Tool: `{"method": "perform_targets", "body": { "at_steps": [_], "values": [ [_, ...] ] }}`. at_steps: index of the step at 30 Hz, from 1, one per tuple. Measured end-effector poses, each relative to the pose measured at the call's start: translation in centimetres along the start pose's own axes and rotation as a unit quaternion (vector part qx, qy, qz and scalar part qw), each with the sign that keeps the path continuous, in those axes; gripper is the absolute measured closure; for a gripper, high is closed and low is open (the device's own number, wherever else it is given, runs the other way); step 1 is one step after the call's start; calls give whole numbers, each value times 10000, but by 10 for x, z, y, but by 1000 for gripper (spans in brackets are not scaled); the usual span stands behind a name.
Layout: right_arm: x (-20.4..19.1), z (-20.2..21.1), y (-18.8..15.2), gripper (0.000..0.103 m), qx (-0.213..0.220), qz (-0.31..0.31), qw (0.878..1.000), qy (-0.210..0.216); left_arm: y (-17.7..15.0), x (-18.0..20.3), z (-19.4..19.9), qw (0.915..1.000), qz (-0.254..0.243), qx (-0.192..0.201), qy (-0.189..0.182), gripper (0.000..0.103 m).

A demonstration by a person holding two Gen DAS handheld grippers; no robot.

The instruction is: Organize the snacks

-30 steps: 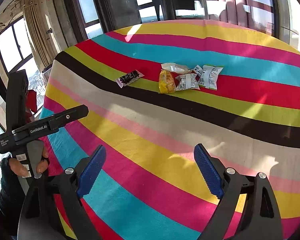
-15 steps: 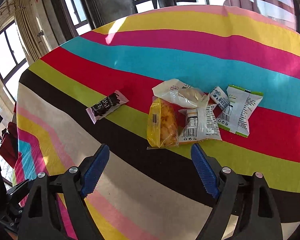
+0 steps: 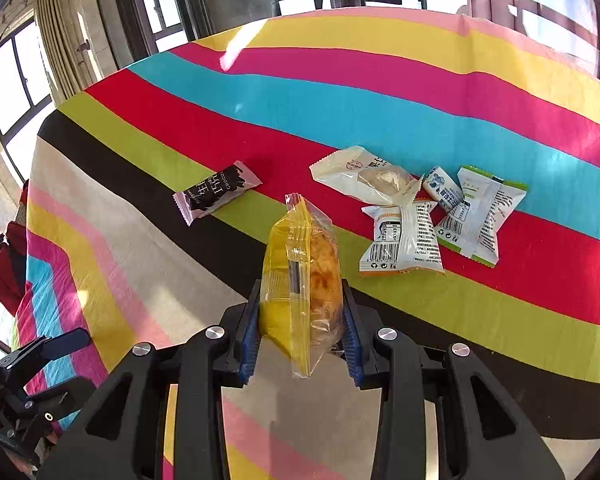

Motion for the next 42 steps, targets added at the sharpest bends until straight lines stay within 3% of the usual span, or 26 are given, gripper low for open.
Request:
{"method": "perform_targets", "body": {
  "at_steps": [4, 8, 11, 15, 20, 23, 25, 28, 29, 31, 33, 35, 36, 37, 40, 42],
  "values": [
    [26, 48, -45, 68, 47, -158, 9999, -42, 0, 0, -1, 10000, -6, -4, 4, 2],
    [57, 69, -83, 68, 64, -311, 9988, -368, 0, 0, -3, 10000, -23, -36, 26, 2],
    [76, 76, -100, 68, 47, -633, 9977, -243, -4, 6, -15, 9975, -410, -385, 437, 2],
    [88, 80, -98, 68, 175, -896, 9958, -86, -6, 30, -46, 9924, -811, -831, 401, 2],
    [82, 79, -96, 68, 201, -834, 9963, -15, 39, 52, -105, 9939, -555, -856, 429, 2],
    [81, 79, -94, 67, 237, -845, 9961, -6, 80, 73, -149, 9907, -1009, -807, 422, 2],
    [84, 79, -95, 67, 231, -925, 9954, 1, 100, 88, -180, 9792, -1722, -992, 418, 2],
    [86, 79, -95, 66, 244, -999, 9947, 18, 106, 95, -215, 9405, -2882, -1728, 499, 2],
    [85, 79, -96, 66, 246, -991, 9948, 14, 107, 95, -219, 9327, -3063, -1853, 428, 2],
    [83, 79, -96, 65, 235, -933, 9954, 0, 114, 95, -220, 9257, -3238, -1936, 279, 2],
    [81, 78, -96, 65, 213, -864, 9960, -8, 122, 83, -222, 9180, -3431, -1892, 608, 2],
    [80, 76, -96, 65, 200, -840, 9963, -1, 109, 72, -230, 9007, -3637, -2270, 702, 2],
    [81, 76, -95, 65, 204, -852, 9962, 1, 106, 72, -229, 8969, -3774, -2205, 681, 2],
    [81, 77, -95, 65, 207, -873, 9960, 5, 103, 75, -229, 8980, -3793, -2163, 539, 2],
    [83, 77, -95, 65, 206, -913, 9956, 17, 99, 72, -229, 9143, -3478, -2038, 381, 2],
    [84, 77, -95, 65, 204, -922, 9955, 25, 98, 69, -228, 9205, -3359, -1978, 283, 5]
  ]
}}
Point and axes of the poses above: each gripper's, at about its wrist camera, not at the fingertips, and z roughly against the way its jaws point, x to its right, y to its top, the point moved 10 cm from there along -z, roughly the way its jaws point, and after that the axes turned 15 degrees about -y, right-handed, at the moved point
